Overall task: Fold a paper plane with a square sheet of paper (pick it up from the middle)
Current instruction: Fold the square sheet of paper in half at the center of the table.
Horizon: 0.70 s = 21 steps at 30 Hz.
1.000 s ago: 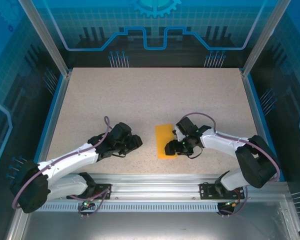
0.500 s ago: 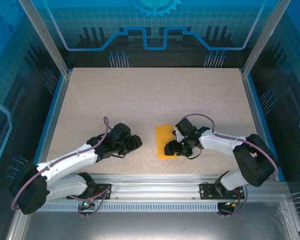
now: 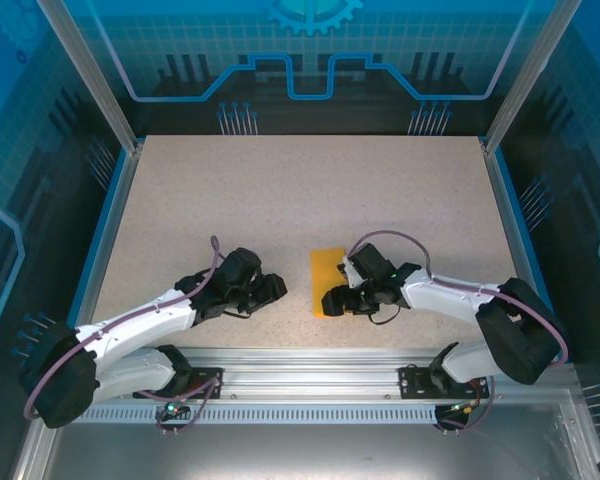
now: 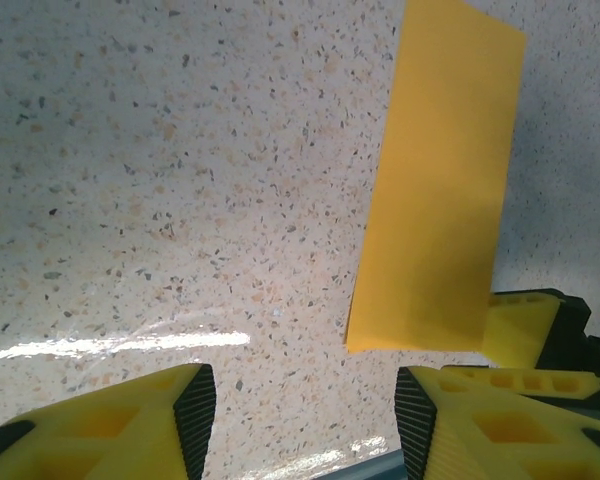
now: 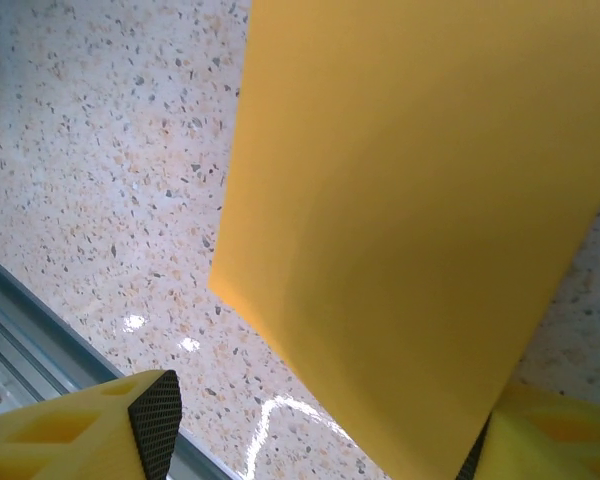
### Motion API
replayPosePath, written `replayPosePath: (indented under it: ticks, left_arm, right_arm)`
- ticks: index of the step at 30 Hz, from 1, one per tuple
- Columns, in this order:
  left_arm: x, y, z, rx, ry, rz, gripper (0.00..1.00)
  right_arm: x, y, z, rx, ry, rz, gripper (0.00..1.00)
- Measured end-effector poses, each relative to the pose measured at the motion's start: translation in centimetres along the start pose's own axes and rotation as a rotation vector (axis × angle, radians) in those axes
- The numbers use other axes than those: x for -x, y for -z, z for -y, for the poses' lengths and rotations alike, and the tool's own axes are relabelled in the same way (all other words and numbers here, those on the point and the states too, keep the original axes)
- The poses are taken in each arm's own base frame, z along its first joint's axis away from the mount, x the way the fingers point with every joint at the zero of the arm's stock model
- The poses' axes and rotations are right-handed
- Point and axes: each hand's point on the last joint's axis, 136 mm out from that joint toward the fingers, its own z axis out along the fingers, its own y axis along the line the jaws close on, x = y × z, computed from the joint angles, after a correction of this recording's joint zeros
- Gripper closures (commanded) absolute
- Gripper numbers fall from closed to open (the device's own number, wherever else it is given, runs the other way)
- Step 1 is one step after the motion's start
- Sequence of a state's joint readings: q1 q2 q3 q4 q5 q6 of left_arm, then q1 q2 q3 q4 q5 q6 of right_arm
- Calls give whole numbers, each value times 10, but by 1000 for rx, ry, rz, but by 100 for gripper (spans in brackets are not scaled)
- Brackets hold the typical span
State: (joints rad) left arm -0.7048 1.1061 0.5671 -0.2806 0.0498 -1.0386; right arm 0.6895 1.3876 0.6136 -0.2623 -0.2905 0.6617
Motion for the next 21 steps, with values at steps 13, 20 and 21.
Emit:
replayPosePath:
  ticks: [13, 20, 21]
  left_arm:
    - [0, -3, -3, 26, -49, -8, 45]
    - [9, 5, -6, 40, -68, 51, 45]
    - [10, 6, -6, 38, -75, 56, 45]
  right_arm:
    - [48, 28, -19, -97, 198, 115, 27]
    - [98, 57, -46, -189, 492, 234, 26]
    - [97, 58, -41, -220, 522, 232, 25]
